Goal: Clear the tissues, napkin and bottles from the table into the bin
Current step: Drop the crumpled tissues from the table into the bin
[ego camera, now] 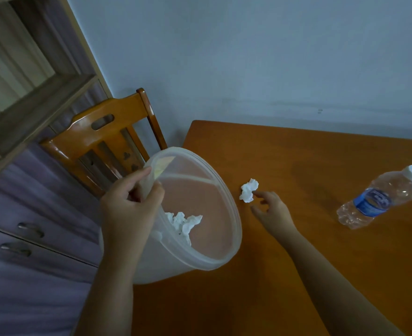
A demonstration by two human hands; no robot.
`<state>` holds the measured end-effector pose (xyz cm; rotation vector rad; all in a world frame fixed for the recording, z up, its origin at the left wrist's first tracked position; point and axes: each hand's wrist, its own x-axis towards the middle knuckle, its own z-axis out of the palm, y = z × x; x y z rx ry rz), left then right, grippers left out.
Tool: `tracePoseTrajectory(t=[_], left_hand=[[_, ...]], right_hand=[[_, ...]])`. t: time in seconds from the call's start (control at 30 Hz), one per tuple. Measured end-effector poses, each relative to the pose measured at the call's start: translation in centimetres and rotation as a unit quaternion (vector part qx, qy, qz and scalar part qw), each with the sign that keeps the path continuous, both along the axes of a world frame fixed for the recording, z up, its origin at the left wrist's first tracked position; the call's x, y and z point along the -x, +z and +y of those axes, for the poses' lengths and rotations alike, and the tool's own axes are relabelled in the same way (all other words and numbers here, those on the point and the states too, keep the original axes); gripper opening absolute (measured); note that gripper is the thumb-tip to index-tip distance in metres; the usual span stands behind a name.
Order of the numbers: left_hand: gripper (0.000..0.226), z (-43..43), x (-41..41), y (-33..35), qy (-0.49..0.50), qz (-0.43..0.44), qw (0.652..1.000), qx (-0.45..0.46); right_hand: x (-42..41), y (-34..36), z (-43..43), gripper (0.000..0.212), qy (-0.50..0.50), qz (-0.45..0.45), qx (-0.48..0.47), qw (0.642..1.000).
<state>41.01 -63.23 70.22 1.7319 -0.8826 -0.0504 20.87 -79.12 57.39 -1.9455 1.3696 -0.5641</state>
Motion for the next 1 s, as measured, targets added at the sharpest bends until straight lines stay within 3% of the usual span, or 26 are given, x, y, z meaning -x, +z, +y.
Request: tracePoseTrajectory(t=[0.33,0.63,1.0], left_hand=[[0.034,-3.4,-1.6,-0.5,0.024,-0.003,1.0,-0.011],[0.036,-3.4,-1.0,-0.7,0.019,0.001,0.999,-0.027],[0.032,0.6,1.0,-0.3,0.007,0.041,0.999,-0.029]], right_hand=[[-2.5,-6.0,-6.5,0.048,0.014,0.08,-0.044,0.996],[-1.9,-7.8,-5.1,0.04,0.037,0.149,-0.019,0.988],[2.8,-7.7,3.5,0.016,-0.033,0.078,-0.064,0.994]])
